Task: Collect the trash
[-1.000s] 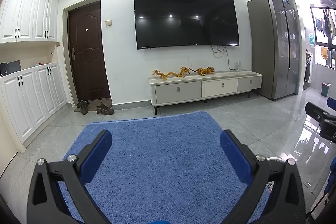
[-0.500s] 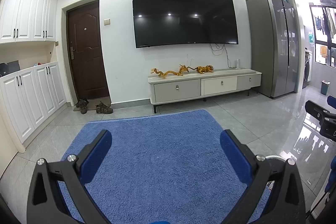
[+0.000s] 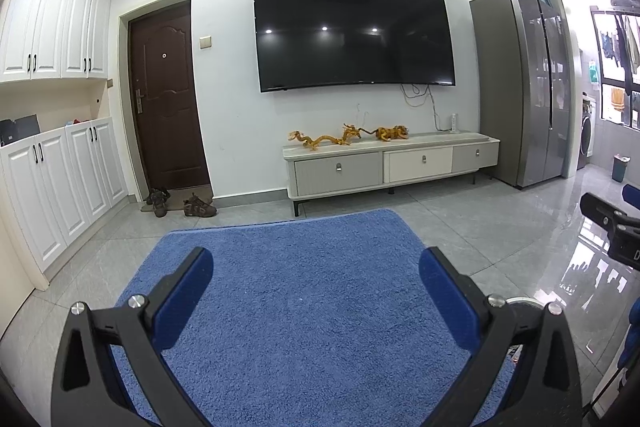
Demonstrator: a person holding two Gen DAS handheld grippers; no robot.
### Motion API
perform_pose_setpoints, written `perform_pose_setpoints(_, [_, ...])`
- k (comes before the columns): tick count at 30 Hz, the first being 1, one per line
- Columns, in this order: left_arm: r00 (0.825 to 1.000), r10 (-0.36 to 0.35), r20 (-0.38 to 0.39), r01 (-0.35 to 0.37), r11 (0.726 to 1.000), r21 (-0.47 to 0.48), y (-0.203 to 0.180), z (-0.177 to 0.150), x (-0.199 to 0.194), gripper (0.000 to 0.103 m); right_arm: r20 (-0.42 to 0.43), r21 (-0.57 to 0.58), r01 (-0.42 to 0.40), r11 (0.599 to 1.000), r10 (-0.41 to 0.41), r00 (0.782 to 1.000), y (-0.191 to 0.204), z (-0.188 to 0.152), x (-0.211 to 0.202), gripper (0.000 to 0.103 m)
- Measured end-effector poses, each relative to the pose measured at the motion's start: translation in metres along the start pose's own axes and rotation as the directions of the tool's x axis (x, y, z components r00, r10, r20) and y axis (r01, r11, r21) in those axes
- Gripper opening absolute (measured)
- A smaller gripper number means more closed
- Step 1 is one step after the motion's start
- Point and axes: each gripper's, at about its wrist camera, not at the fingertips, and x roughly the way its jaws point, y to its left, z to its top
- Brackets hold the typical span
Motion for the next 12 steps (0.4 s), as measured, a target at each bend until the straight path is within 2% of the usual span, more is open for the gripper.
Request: perform_pose_setpoints(12, [1.000, 0.003, -0.009, -0.003, 1.000, 0.000, -0.0006, 0.0005, 0.0001, 0.103, 0.001, 0.001, 0.004, 1.000, -0.004, 1.000, -0.0001, -0.0006, 0.0010, 0.102])
